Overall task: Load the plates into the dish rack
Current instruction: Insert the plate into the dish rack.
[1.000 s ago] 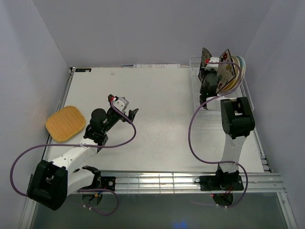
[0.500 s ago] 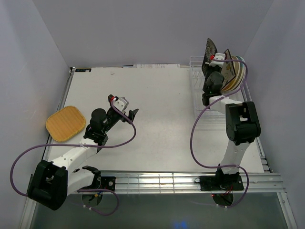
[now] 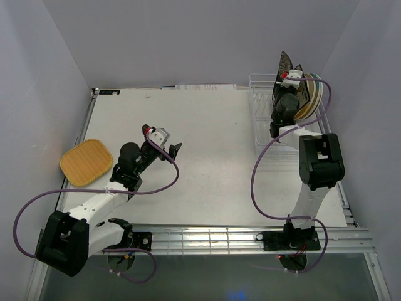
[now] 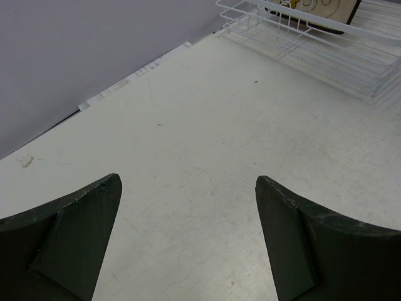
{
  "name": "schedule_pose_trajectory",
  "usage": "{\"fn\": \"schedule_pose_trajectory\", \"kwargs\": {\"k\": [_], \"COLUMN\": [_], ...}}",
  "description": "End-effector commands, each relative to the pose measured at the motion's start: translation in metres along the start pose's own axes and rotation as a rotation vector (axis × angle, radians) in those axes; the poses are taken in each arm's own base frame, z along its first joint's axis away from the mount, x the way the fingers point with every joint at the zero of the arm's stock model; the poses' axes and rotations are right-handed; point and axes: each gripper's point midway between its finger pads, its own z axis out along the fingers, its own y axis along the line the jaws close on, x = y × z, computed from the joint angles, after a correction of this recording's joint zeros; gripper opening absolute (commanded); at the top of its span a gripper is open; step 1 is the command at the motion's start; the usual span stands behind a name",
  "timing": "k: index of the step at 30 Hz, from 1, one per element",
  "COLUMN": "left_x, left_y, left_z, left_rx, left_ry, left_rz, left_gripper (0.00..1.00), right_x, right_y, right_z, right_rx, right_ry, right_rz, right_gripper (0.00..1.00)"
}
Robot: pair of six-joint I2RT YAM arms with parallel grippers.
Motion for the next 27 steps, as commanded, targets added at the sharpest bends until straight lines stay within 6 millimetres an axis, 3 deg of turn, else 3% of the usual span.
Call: {"fn": "schedule_pose_trajectory", "kwargs": {"k": [1,9,20,27], "left_x": [-0.006,-0.007,-0.013,-0.015], "left_y": [0.001,0.002,0.002,0.002], "left_z": [0.001,0.001,-0.001,-0.003], "left_rx": [0.006,0.004,0.004,0.003], "left_ry": [-0.013,-0.016,-0.029,-0.037], "left_rz": [0.002,0.006,0.009,0.01], "left_gripper": [0.98,0.98,0.98,0.98], "right_x": [-0.108,-0.081,-0.064,-0.032], "right_y": [-0.036,-0.026,-0.016,-0.012], "right_z": [0.004,0.012,0.01,0.01], "right_rx": [0.118,0.1,0.058,0.063], "right_ry": [-0.364,-0.321,-0.291,-0.239], "right_rz": [0.185,0.166,0.173,0.153], "right_gripper": [0.08,0.08,0.08,0.08]}}
